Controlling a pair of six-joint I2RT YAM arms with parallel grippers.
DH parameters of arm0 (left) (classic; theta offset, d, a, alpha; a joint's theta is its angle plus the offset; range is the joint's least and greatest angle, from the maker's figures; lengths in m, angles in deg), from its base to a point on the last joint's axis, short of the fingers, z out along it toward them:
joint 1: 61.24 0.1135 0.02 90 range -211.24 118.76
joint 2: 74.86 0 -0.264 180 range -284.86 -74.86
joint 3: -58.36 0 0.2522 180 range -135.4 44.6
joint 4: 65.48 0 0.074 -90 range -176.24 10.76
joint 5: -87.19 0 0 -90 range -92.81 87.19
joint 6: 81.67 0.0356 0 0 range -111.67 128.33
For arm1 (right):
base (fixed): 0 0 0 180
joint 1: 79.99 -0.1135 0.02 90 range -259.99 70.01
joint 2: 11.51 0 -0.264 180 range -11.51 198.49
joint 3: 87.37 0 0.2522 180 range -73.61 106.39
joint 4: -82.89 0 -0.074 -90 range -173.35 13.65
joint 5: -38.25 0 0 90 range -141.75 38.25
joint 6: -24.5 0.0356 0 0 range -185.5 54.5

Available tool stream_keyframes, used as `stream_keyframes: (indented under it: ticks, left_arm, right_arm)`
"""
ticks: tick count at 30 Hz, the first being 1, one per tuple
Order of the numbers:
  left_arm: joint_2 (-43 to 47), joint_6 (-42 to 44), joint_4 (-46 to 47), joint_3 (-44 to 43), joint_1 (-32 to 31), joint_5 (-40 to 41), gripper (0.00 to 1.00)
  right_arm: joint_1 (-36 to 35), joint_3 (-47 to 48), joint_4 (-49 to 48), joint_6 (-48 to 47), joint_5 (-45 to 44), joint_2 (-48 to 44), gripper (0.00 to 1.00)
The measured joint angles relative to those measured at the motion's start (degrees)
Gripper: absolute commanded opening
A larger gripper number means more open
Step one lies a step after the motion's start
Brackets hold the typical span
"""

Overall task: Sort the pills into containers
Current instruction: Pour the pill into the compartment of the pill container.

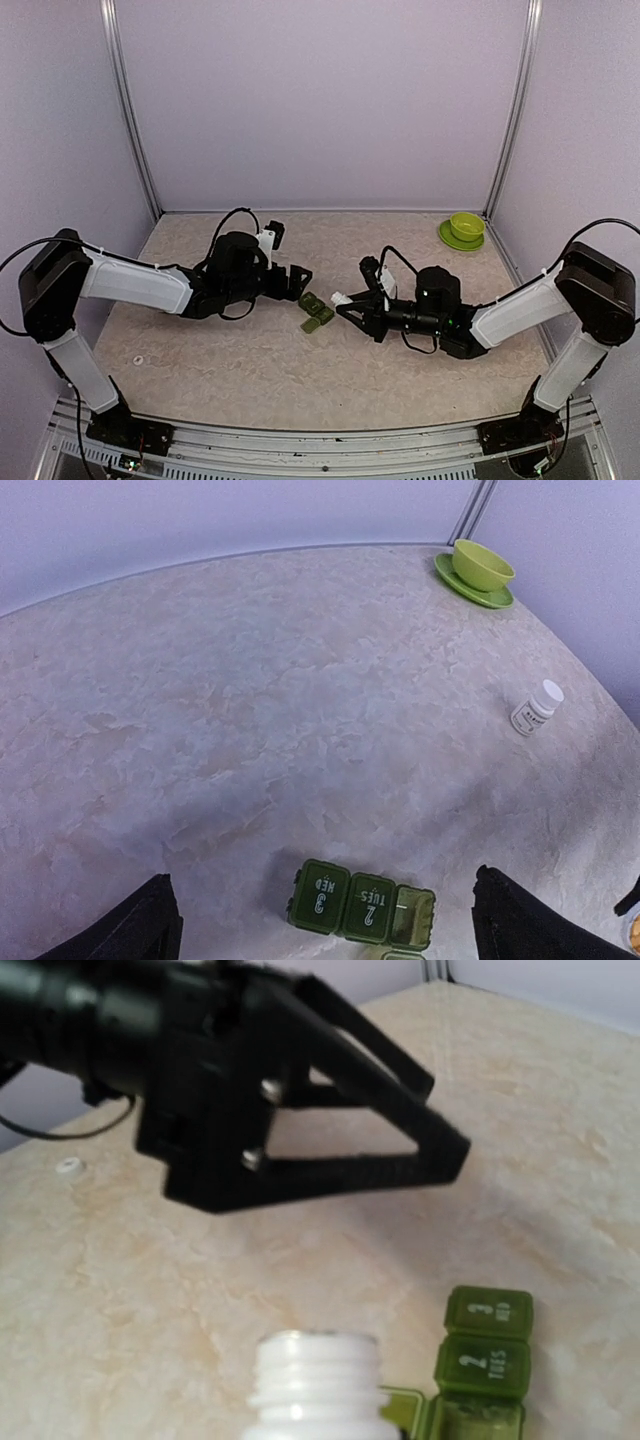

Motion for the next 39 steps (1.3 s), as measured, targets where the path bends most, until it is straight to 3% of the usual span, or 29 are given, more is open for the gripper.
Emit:
stream_keyframes:
  ticks: [12, 39]
  left_arm:
    - [-0.87, 2.12, 10.93, 3.58, 0.35, -8.70, 0.99]
    - [-4.13, 1.84, 15.21, 5.62, 0.50, -13.29, 0.99]
  right_arm:
    - [0.07, 4.90, 8.96, -1.03, -3.06, 3.04, 0.06]
    - [0.74, 13.57, 19.39, -1.44, -4.85, 11.58, 0.06]
